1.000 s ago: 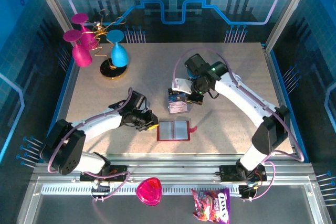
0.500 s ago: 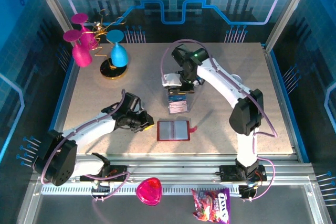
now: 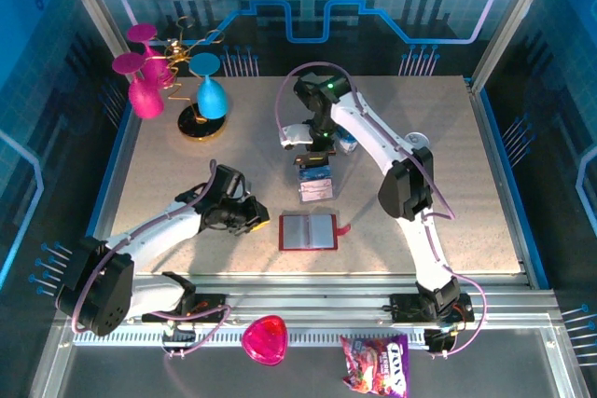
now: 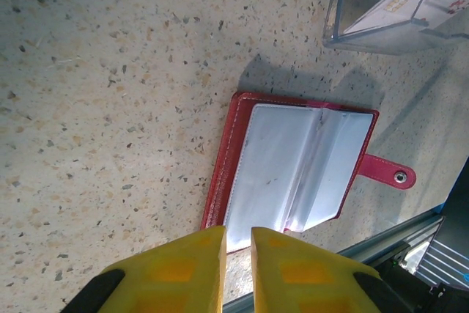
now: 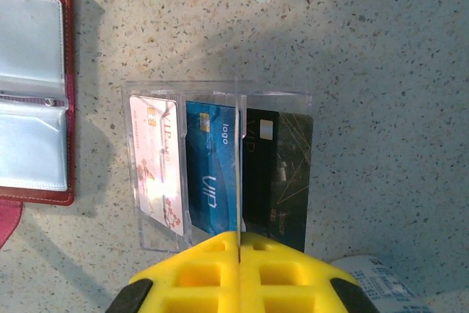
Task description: Take the credit cards out of the card holder
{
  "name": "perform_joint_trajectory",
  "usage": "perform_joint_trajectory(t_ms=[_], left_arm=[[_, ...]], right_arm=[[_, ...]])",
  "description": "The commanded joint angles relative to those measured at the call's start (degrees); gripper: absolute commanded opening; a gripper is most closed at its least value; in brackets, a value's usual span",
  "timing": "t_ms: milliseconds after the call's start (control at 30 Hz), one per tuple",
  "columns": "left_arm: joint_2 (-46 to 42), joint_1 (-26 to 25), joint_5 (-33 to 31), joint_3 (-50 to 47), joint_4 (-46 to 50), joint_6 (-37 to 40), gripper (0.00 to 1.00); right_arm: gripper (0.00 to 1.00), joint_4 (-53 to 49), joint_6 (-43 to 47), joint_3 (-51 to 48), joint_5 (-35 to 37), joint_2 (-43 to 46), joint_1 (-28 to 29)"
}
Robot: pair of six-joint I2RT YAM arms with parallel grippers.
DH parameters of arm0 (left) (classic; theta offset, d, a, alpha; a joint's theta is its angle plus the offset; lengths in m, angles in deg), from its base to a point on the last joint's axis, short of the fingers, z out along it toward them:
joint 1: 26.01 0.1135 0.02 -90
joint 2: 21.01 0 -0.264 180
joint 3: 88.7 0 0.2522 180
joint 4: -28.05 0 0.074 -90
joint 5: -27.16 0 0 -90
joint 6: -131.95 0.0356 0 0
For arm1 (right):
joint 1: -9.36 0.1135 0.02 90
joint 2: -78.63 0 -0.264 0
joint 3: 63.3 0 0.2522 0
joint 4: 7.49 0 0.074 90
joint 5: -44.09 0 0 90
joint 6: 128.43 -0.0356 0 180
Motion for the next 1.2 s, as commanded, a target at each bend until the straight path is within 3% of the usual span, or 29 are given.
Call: perform_joint_trajectory(t_ms=[0, 533, 1167], left_arm=[[-0.4, 0.9, -0.3, 0.0, 1.9, 0.3, 0.16], [-0.8, 2.0, -0.5, 1.2, 4.5, 0.9, 0.16], [0.8, 2.1, 0.6, 2.9, 5.1, 1.5, 0.16]], right_arm=[[0.0, -3.5, 1.6, 3.1, -0.8, -2.2, -0.6], [0.0, -3.1, 1.6, 4.4, -0.7, -7.0, -3.1], [0.0, -5.0, -2.5, -0.8, -0.6, -5.2, -4.6]])
